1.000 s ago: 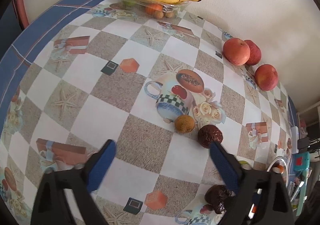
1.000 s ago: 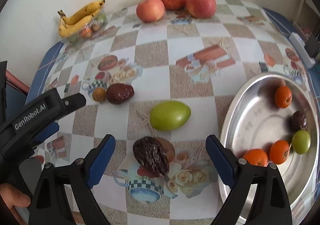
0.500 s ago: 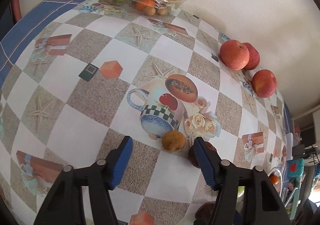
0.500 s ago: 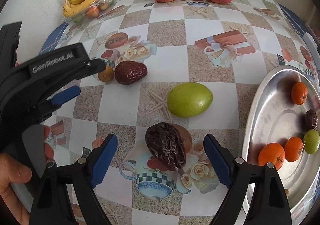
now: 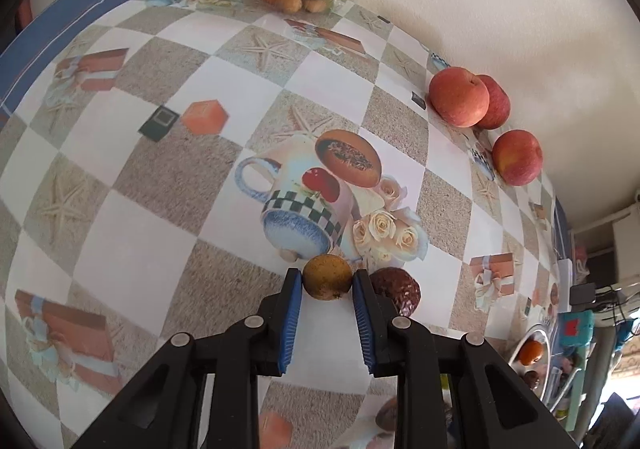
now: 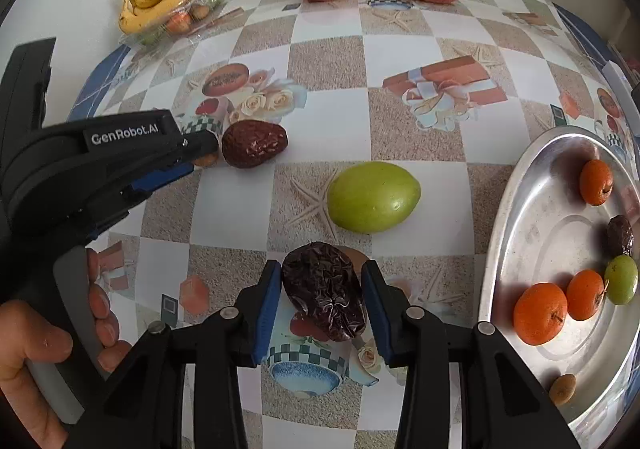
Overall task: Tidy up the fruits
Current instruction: 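Carry both fruits over the steel bowl and open both tools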
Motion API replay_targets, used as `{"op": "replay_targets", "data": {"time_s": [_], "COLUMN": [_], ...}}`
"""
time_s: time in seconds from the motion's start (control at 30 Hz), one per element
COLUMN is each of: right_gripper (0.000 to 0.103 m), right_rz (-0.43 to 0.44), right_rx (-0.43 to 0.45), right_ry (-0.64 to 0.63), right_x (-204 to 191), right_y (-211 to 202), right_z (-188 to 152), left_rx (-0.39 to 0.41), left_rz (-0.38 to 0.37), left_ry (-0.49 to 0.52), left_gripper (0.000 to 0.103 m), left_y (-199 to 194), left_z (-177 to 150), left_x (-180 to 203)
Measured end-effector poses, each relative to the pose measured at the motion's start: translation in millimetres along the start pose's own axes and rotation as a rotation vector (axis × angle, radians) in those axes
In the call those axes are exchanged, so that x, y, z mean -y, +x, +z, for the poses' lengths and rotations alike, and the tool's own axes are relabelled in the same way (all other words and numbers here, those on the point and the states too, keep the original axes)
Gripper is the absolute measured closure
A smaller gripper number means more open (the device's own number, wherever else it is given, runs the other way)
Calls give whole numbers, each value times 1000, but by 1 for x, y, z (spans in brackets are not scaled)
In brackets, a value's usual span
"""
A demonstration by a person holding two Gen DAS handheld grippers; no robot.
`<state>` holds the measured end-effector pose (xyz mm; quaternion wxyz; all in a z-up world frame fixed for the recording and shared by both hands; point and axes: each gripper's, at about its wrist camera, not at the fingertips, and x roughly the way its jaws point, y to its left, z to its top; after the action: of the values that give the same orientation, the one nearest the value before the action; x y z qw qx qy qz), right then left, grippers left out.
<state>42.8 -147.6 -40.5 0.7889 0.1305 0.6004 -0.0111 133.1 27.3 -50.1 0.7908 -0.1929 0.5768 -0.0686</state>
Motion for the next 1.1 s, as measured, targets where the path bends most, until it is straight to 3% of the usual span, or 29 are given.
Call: {"op": "replay_targets", "data": {"time_s": [0.43, 1.1], "right_gripper": [60, 60], "right_rz": [29, -15], "right_rx": [78, 173], "right_ry": [64, 179], "right_x": [20, 74], "right_y": [-31, -54], "right_z": [-2, -1], "left_rx": [-4, 27], "left_rz": [-21, -64], "left_ry": [-49, 76], "left_gripper": [75, 75], "left_y": [-28, -43], "left_z": [-22, -31], "left_x": [-9, 31]}}
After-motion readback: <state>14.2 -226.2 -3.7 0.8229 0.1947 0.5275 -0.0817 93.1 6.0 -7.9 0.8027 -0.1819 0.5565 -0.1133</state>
